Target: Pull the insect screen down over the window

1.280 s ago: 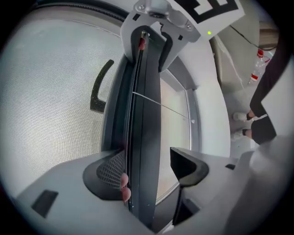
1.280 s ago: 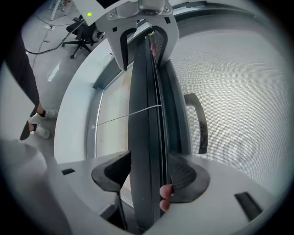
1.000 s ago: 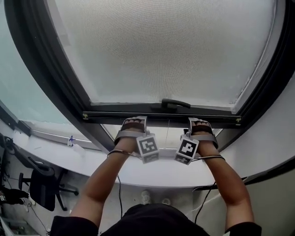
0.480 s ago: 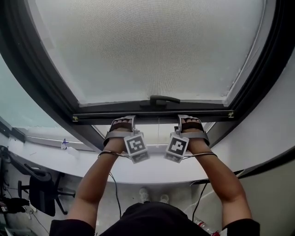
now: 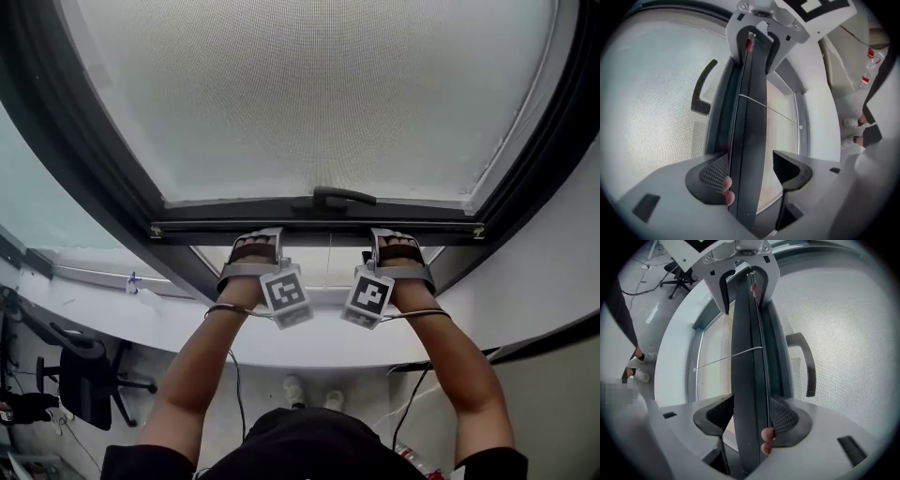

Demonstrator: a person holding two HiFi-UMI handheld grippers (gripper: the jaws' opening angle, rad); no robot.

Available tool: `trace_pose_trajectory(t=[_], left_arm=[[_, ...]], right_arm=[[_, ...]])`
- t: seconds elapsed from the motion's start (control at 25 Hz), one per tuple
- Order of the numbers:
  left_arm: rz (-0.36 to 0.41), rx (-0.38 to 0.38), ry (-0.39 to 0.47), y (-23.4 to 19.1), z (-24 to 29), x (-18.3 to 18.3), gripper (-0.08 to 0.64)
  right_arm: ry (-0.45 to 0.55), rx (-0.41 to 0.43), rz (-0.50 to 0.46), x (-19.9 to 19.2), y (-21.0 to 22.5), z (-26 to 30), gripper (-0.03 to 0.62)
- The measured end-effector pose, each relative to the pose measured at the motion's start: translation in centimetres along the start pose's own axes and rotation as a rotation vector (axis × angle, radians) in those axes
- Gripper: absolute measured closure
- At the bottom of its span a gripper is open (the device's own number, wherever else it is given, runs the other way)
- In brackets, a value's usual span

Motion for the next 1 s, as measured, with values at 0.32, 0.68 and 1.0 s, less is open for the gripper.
trace_pose_trajectory(t=[0.32,0.68,1.0], left_arm=[[0.011,-0.025,0.011,-0.5,0.2,0.0,0.258],[-0.025,0.029,0.004,-1.4,-0.2,0.3,0.337],[-0.054,0.001,0.000,-1.5,-0.4,-0.1,0.341]], right_arm=[[0.025,0.004,-0.007,-0.1,0.6,0.3,0.367],[0.002,0.052,-0.024,-0.8,0.9,-0.4,0.435],[-0.008,0.066,-0.043,-1.1,1.0,-0.7,0.437]])
Point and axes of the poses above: the fingertips, and each gripper's own axes: z forward along the fingers, y to its right, x out of its top, the point moved 3 cm from there along -z, backward along the fingers, and after that the axes turned 13 degrees about -z, right-handed, at the moved point
